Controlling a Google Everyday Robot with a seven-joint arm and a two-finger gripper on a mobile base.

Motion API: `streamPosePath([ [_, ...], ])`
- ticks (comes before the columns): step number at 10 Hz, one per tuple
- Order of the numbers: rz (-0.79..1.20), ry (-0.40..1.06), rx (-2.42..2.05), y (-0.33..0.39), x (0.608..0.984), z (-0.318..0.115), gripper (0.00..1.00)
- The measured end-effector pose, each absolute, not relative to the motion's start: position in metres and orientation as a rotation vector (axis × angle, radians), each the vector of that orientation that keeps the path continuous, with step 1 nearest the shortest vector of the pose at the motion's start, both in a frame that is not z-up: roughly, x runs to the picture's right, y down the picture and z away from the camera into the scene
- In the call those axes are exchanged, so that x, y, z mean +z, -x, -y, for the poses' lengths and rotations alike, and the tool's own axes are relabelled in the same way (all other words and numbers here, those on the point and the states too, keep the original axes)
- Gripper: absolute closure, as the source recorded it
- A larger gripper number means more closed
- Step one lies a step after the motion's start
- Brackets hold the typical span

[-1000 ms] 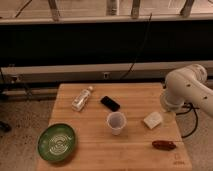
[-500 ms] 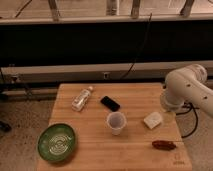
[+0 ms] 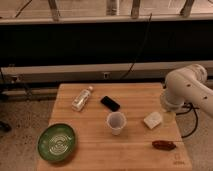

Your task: Pick up the ceramic cup

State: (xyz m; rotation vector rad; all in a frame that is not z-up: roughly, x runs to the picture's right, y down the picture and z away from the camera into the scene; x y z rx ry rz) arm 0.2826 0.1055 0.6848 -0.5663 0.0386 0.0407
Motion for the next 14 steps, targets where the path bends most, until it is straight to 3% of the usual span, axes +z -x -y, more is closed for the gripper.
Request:
streamPosePath([
  [14, 0.107, 0.553, -0.278, -0.178, 0.689, -0.146, 0.20],
])
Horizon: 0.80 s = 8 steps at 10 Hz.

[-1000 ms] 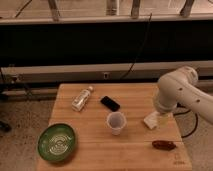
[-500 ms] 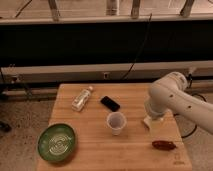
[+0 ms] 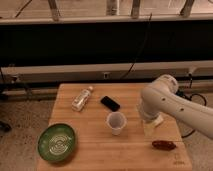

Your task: Pick up the ceramic cup

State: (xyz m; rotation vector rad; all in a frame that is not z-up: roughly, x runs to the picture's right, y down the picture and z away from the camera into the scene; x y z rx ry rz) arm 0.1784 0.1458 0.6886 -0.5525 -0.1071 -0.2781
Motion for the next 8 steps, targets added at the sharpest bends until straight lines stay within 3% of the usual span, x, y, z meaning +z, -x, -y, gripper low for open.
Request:
streamPosePath([
  [8, 0.201, 0.579, -0.415, -0.123, 0.688, -0.163, 0.20],
])
